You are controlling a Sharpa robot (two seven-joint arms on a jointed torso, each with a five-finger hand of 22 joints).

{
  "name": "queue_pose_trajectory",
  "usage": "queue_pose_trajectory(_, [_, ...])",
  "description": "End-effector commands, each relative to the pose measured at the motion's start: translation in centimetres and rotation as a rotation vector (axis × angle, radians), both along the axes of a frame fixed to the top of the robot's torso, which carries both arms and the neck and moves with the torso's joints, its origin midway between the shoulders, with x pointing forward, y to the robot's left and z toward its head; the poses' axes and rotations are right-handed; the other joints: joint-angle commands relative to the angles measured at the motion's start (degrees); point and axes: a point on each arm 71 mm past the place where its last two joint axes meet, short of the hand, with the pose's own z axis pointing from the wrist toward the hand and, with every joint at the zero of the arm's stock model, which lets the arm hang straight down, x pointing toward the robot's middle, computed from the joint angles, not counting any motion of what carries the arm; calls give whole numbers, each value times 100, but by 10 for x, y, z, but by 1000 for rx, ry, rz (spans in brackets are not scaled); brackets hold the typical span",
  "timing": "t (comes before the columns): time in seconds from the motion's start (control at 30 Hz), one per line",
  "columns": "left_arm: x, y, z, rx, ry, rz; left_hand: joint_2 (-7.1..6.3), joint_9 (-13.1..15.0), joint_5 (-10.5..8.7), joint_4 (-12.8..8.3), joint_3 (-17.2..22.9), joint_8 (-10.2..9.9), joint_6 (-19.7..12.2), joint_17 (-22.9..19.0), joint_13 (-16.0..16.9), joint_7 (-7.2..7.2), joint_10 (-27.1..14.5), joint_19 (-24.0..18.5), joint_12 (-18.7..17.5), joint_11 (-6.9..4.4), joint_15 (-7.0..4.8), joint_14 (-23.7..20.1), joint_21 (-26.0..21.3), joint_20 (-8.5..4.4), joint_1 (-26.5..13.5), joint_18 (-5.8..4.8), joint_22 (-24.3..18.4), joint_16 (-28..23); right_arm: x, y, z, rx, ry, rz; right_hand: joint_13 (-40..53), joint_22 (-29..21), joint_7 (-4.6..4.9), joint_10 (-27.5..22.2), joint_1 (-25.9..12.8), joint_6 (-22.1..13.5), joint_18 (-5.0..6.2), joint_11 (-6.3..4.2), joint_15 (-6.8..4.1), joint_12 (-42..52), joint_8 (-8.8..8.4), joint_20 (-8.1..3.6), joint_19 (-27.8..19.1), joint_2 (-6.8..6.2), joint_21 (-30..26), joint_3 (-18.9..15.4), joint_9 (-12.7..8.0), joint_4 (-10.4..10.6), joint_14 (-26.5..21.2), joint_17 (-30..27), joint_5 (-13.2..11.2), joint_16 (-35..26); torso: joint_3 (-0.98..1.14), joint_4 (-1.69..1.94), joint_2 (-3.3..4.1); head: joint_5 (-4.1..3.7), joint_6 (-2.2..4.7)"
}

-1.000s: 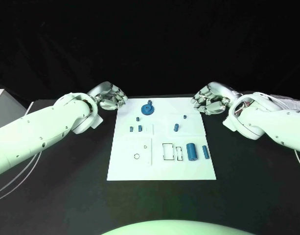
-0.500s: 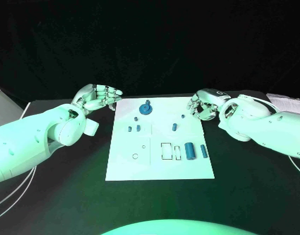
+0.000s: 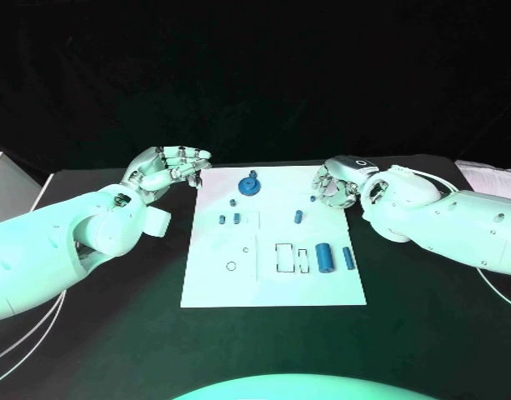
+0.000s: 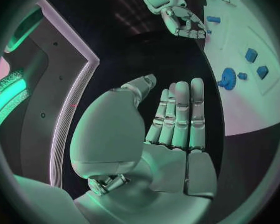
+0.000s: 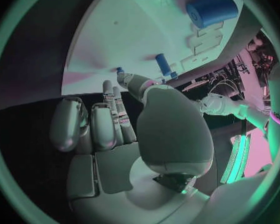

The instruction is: Assemble the parts on the task board

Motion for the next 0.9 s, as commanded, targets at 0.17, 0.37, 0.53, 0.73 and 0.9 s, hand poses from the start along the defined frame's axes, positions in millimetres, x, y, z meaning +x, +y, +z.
queue_pose_trajectory(0.17, [-2,-3,3,-40,-13,-27,77,-16,-9,-10,-9,17,-63,5,14,29,-67,101,65,24,40,0,-78,2,106,75,-49,-10,0,9,-5,-30,26,18,18,350,-22,-24,21,-12,-130,-22,44,-7,4,-4,137,-36,280,-2,33,41,227,79,-47,115,12,-14,2,-3,-5])
queue_pose_trajectory(0.37, [-3,-5,3,-54,2,-29,91,-26,-8,19,-24,10,-93,4,14,58,-94,120,71,45,55,-5,-101,7,111,71,-66,-14,3,15,-10,-36,36,19,21,534,-22,-30,27,-22,-161,-21,50,6,9,-8,185,-45,421,-10,44,45,230,116,-73,156,4,-4,3,13,-17])
queue_pose_trajectory(0.53, [-4,-6,3,-60,9,-31,94,-28,-7,22,-26,8,-101,4,13,62,-101,124,72,49,58,-6,-106,8,117,71,-70,-14,2,17,-15,-38,48,23,25,577,-18,-27,33,-21,-168,-20,50,14,15,-6,195,-38,456,-8,51,49,229,121,-77,169,11,-3,8,28,-32])
queue_pose_trajectory(0.73, [-4,-6,3,-61,14,-32,99,-30,-6,23,-26,7,-106,3,13,65,-107,128,73,52,60,-8,-111,9,125,70,-74,-15,1,19,-18,-44,58,22,35,619,-30,-4,72,31,-171,-29,45,37,62,-5,194,-4,492,12,84,46,221,114,-80,192,6,-15,9,29,-43])
queue_pose_trajectory(0.9, [-5,-6,3,-56,16,-33,106,-31,-5,24,-24,8,-110,3,14,68,-111,132,75,53,62,-9,-115,10,136,71,-77,-16,1,19,-20,-57,61,20,50,782,-30,49,95,62,-199,-40,36,69,97,-5,232,18,615,25,111,44,215,116,-79,213,14,-11,9,27,-64])
